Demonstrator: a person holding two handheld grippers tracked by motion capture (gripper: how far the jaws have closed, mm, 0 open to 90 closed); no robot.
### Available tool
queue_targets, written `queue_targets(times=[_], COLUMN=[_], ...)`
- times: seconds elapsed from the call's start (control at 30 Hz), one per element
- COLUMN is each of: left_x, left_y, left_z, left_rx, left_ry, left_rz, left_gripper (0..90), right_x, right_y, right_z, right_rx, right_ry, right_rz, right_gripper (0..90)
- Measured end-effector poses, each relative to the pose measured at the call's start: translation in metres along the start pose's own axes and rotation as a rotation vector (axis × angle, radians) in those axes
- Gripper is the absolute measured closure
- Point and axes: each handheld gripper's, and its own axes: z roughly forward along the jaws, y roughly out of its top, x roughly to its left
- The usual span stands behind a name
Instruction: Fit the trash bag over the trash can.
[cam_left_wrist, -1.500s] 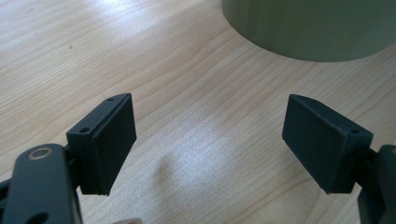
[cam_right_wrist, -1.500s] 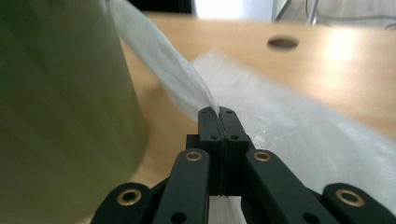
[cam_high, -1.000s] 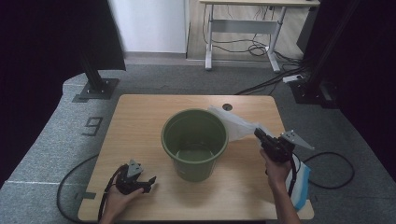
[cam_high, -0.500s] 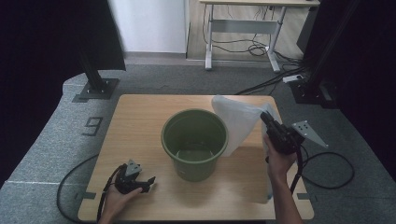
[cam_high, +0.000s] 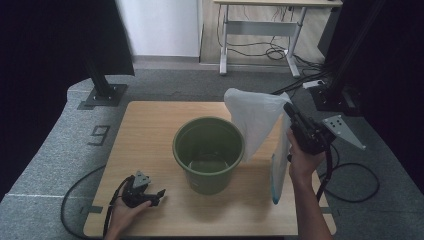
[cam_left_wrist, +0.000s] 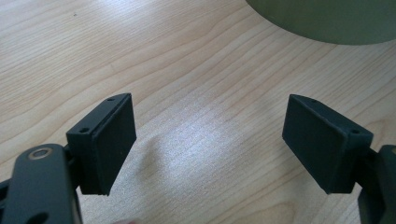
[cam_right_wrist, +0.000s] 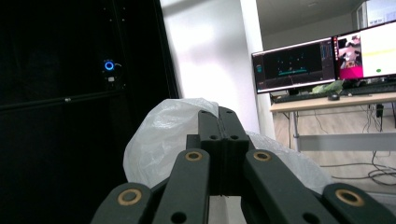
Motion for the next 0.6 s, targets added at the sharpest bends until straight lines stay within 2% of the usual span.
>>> queue_targets(times=[0.33,0.6], left_x=[-0.001,-0.001], left_y=[0.0,-0.001], left_z=[0.001,0.0], left_rx=[0.008,0.006], left_ry=[-0.006,-0.009], left_rz=[0.0,-0.003], left_gripper=[17.4,17.3], right_x=[-0.001,0.007], right_y=[0.017,0.033], right_z=[0.001,0.009], right_rx=[-0.035,-0.054], right_ry=[-0.007,-0.015], right_rz=[0.005,-0.018], right_gripper=[88.9,88.9])
